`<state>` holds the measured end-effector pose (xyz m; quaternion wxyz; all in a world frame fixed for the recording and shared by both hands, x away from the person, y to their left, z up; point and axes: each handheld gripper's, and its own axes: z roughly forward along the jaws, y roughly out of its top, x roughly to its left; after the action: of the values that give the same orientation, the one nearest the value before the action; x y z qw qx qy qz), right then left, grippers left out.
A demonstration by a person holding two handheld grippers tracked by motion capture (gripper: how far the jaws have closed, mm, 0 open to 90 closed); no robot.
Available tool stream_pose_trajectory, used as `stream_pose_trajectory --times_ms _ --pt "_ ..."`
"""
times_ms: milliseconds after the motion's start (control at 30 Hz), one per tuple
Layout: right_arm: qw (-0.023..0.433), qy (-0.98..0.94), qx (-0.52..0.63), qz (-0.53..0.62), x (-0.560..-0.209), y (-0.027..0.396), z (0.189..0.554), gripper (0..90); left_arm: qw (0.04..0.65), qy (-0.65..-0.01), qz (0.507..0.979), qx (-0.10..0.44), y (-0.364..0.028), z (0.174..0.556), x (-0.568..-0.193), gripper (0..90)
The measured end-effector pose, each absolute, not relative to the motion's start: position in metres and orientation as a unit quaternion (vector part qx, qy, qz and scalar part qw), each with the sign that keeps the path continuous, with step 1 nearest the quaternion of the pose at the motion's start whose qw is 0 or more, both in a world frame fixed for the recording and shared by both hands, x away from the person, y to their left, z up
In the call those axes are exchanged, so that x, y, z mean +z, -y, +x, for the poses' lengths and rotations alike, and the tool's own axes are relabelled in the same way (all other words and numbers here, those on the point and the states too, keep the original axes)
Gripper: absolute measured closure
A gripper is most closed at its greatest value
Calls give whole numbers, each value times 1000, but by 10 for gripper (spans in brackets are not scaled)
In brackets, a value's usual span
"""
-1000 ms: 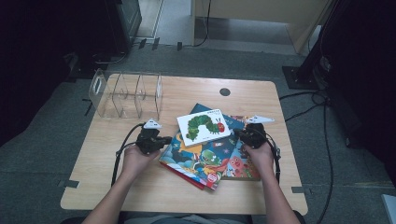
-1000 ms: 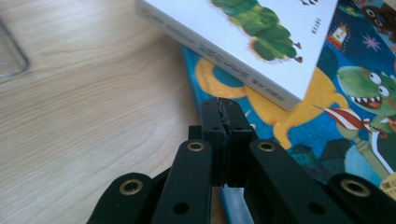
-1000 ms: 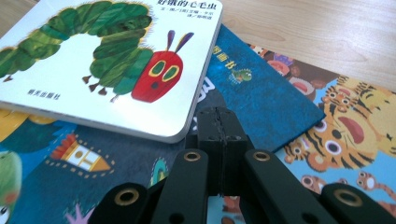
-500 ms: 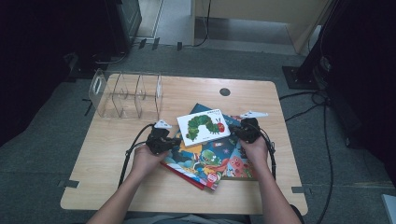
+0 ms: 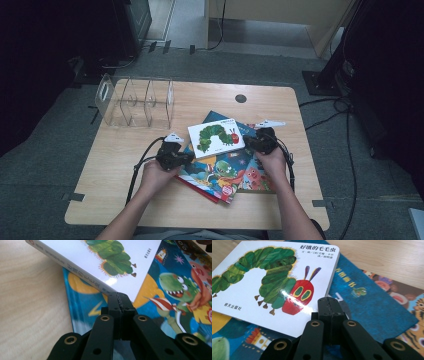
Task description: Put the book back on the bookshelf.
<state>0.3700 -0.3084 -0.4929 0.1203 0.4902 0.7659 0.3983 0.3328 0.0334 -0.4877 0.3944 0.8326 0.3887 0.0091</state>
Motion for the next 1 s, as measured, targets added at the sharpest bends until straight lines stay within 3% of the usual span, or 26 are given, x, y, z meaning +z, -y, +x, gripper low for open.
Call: stream_pose_trajectory --times_ms 600,833,1000 --pt "108 -803 384 442 -489 289 361 900 382 -408 829 5 -41 288 -485 900" --pt "92 -798 396 445 -490 286 370 900 380 -411 828 -7 -47 289 -484 860" --pt "87 -787 400 461 -490 291 371 900 376 -415 828 19 -70 301 -471 900"
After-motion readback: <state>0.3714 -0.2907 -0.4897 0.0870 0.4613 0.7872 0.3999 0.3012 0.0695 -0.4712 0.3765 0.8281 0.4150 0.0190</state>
